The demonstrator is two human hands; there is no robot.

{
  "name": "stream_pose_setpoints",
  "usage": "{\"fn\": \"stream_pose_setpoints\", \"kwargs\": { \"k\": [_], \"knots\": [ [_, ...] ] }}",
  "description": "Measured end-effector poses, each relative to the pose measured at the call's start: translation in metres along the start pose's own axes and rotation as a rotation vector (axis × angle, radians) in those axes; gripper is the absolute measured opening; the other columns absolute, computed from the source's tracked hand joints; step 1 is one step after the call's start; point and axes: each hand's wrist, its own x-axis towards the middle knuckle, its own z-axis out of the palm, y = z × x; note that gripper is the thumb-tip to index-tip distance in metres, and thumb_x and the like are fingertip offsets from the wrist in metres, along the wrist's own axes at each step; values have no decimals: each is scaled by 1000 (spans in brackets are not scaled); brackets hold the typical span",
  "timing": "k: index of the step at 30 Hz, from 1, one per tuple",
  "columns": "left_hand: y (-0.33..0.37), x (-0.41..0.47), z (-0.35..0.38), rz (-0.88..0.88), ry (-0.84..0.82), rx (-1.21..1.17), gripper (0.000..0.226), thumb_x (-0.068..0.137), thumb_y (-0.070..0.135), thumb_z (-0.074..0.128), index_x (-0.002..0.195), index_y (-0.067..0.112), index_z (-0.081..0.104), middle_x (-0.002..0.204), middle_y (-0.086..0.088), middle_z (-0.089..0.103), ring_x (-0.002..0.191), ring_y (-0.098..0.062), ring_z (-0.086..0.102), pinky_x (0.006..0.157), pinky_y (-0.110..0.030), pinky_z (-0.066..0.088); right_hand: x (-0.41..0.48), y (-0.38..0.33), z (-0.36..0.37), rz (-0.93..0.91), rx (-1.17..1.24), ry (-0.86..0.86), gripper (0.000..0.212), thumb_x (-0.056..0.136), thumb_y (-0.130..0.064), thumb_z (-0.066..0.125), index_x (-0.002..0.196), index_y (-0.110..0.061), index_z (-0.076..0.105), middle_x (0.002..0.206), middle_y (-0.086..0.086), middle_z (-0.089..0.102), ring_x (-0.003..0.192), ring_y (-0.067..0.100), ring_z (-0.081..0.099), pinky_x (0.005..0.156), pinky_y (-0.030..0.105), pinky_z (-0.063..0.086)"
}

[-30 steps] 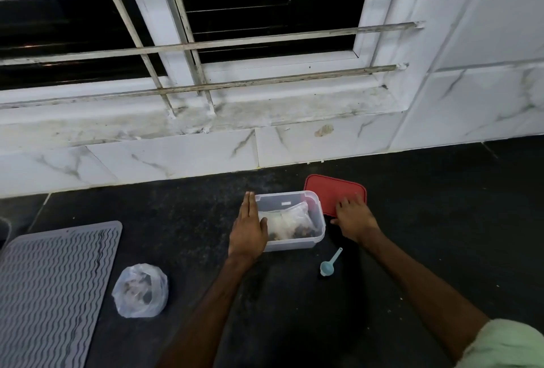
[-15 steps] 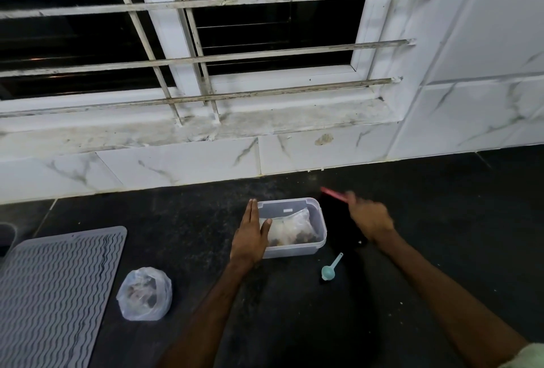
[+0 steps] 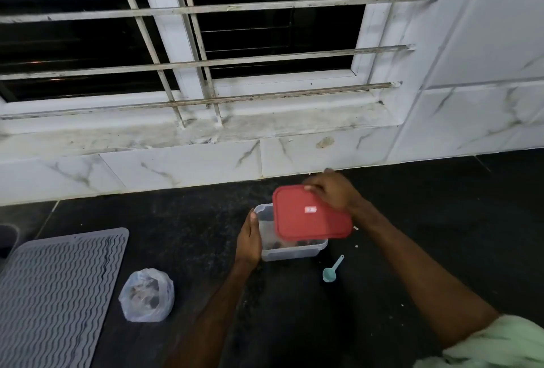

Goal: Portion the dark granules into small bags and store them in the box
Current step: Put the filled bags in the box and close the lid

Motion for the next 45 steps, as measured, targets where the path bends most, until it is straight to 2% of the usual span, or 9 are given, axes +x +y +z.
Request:
{"fn": "stream_pose_setpoints", "kwargs": {
  "k": [2,5,19,23,26,30,34,40,45],
  "knots": [
    [8,-3,-5,26,-33,71,40,99,54,35,130,38,54,131,0,59,116,-16,57,101,-37,48,11,-12,29,11,10,-35,35,99,-46,46,117,-29,70,112,-3,71,100,17,58,95,35,40],
    [12,3,-12,92,-83,235,41,102,40,43,140,26,47,133,-2,58,110,-10,54,91,-24,44,18,-24,59,58,-10,-6,34,99,-46,45,121,-31,67,104,0,61,100,18,48,92,40,44],
    [13,9,-6,90,-7,447,43,106,23,36,146,9,40,139,-15,54,122,-26,55,103,-33,41,6,-40,84,164,-9,9,32,104,-39,33,118,-26,59,115,-1,67,110,22,60,97,44,39],
    [13,12,-4,97,-26,541,43,105,22,36,145,10,32,131,-17,58,105,-23,60,94,-37,51,-7,-44,85,145,-125,-131,54,99,-57,27,140,-25,42,135,3,54,124,25,49,105,51,33],
    [14,16,-4,106,-61,551,43,104,22,37,146,10,33,134,-16,55,114,-28,59,100,-42,49,-15,-46,85,162,-183,-179,68,95,-66,22,147,-23,32,144,6,45,130,28,43,107,55,30],
    [10,15,-7,113,-47,508,40,105,25,38,141,11,45,136,-14,55,115,-20,55,98,-30,42,-24,-53,88,201,-214,-91,68,96,-66,20,145,-21,35,140,7,48,125,27,46,104,51,33],
    [4,9,-3,72,37,510,49,101,43,44,142,14,44,136,-12,47,115,-23,52,99,-37,44,-27,-62,88,261,-200,-85,69,96,-66,22,144,-19,37,139,9,49,126,29,46,103,54,33],
    [3,8,1,63,201,414,35,100,30,51,122,6,62,116,-15,66,105,-28,63,92,-40,51,-29,-77,86,307,-197,-96,68,96,-65,24,145,-19,36,140,11,48,127,32,45,104,58,32],
    [3,-2,-2,92,178,455,37,102,29,47,132,9,55,125,-12,63,112,-25,60,94,-36,46,-34,-86,86,334,-204,-74,66,97,-63,25,145,-19,35,139,11,49,126,32,46,104,57,34]
  ]
}}
